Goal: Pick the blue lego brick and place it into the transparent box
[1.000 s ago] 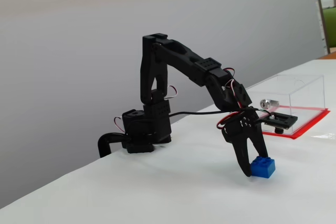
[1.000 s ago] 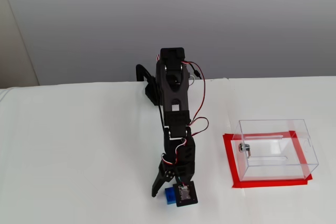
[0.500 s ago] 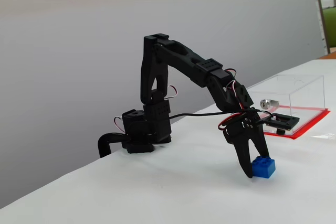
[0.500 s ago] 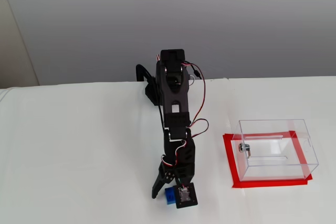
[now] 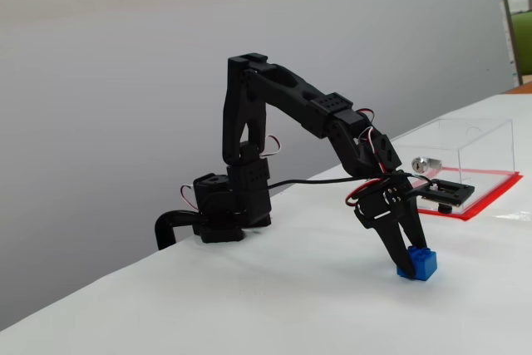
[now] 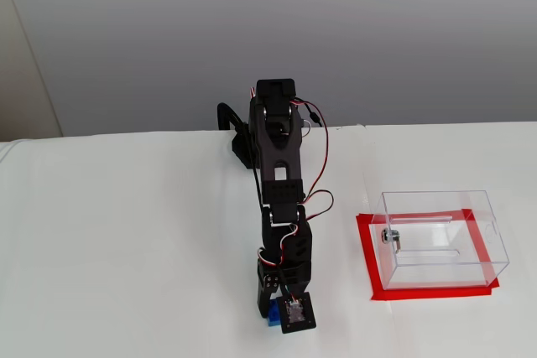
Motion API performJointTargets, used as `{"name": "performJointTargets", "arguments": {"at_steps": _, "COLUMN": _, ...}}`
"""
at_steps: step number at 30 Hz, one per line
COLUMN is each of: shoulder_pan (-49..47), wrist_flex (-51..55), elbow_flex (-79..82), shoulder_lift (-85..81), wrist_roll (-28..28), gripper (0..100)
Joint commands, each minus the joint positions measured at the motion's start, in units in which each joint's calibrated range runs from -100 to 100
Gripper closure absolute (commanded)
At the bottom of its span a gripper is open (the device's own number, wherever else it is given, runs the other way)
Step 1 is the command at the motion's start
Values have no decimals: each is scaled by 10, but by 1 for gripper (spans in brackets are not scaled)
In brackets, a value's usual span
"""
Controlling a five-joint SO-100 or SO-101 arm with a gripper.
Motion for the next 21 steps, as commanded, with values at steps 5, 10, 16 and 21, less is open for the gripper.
{"name": "performJointTargets", "arguments": {"at_steps": 5, "shoulder_pan": -4, "wrist_flex": 0, "elbow_flex": -28, "shoulder_lift": -9, "wrist_roll": -1, "gripper": 87}}
{"name": "performJointTargets", "arguments": {"at_steps": 10, "shoulder_pan": -9, "wrist_flex": 0, "elbow_flex": -29, "shoulder_lift": -22, "wrist_roll": -1, "gripper": 87}}
{"name": "performJointTargets", "arguments": {"at_steps": 16, "shoulder_pan": -20, "wrist_flex": 0, "elbow_flex": -20, "shoulder_lift": -80, "wrist_roll": 0, "gripper": 87}}
{"name": "performJointTargets", "arguments": {"at_steps": 21, "shoulder_pan": -23, "wrist_flex": 32, "elbow_flex": -20, "shoulder_lift": -136, "wrist_roll": 0, "gripper": 87}}
